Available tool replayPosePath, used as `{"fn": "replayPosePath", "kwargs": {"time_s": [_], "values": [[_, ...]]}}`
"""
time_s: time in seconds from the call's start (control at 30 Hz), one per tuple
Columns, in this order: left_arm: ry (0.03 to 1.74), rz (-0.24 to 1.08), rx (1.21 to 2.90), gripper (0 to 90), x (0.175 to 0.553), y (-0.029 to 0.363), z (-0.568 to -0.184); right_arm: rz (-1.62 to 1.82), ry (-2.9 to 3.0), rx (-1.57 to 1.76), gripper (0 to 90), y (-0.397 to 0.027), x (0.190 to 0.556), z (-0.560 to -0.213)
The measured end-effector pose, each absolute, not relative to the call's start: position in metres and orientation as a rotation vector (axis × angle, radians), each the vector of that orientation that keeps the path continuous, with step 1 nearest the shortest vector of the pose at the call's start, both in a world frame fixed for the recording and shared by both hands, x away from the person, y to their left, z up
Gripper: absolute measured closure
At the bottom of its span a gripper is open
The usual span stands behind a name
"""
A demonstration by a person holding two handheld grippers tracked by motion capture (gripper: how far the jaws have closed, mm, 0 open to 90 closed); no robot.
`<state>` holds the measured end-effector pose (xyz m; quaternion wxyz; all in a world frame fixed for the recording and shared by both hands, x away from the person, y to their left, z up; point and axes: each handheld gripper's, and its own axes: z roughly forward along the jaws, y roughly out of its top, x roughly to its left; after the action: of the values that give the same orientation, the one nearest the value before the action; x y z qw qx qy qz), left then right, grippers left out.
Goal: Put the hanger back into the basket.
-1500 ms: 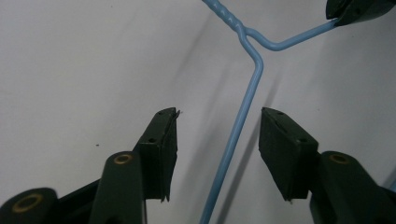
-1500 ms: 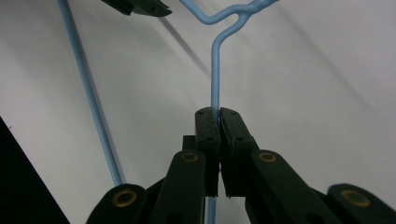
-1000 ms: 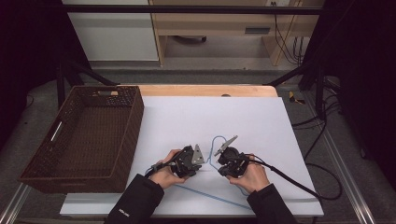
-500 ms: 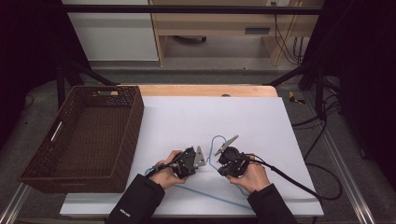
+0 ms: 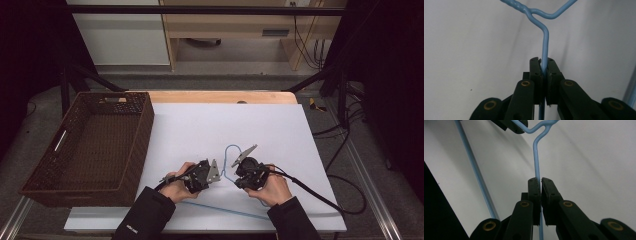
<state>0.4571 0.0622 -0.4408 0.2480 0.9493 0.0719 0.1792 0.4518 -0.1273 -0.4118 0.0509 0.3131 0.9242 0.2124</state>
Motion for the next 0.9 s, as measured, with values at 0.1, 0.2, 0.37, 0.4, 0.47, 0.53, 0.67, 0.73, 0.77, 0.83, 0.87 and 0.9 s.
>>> {"fn": "replayPosePath", "kwargs": {"time_s": [0.1, 0.2, 0.37, 0.4, 0.47, 0.53, 0.67, 0.73, 0.77, 0.83, 0.87, 0.9], "values": [[0.209, 0.459, 2.573, 86.5, 0.456, 0.064, -0.437, 0.671, 2.814, 0.954, 86.0, -0.129, 0.45, -0.409], [0.221, 0.442, 2.564, 86.7, 0.453, 0.065, -0.431, 0.69, 2.811, 0.959, 85.0, -0.13, 0.449, -0.406], [0.262, 0.407, 2.516, 86.8, 0.448, 0.067, -0.423, 0.741, 2.786, 0.953, 82.7, -0.136, 0.447, -0.397], [0.268, 0.411, 2.514, 86.8, 0.448, 0.068, -0.421, 0.751, 2.779, 0.953, 81.5, -0.138, 0.446, -0.395], [0.298, 0.414, 2.49, 86.8, 0.446, 0.07, -0.417, 0.791, 2.761, 0.96, 77.9, -0.142, 0.445, -0.39], [0.328, 0.425, 2.475, 86.8, 0.445, 0.073, -0.413, 0.829, 2.73, 0.954, 74.2, -0.146, 0.444, -0.386], [0.377, 0.442, 2.445, 86.8, 0.441, 0.079, -0.406, 0.934, 2.62, 0.961, 66.2, -0.158, 0.441, -0.373], [0.397, 0.453, 2.437, 86.9, 0.44, 0.082, -0.403, 0.976, 2.557, 0.962, 63.3, -0.166, 0.439, -0.367], [0.402, 0.464, 2.431, 86.8, 0.44, 0.084, -0.402, 0.997, 2.529, 0.967, 61.4, -0.17, 0.438, -0.365], [0.419, 0.467, 2.426, 86.9, 0.439, 0.087, -0.398, 1.034, 2.477, 0.971, 57.9, -0.179, 0.437, -0.36], [0.429, 0.479, 2.418, 86.9, 0.439, 0.089, -0.396, 1.048, 2.454, 0.977, 55.7, -0.184, 0.436, -0.358], [0.437, 0.484, 2.415, 86.9, 0.439, 0.09, -0.395, 1.066, 2.431, 0.986, 53.6, -0.188, 0.435, -0.356]]}}
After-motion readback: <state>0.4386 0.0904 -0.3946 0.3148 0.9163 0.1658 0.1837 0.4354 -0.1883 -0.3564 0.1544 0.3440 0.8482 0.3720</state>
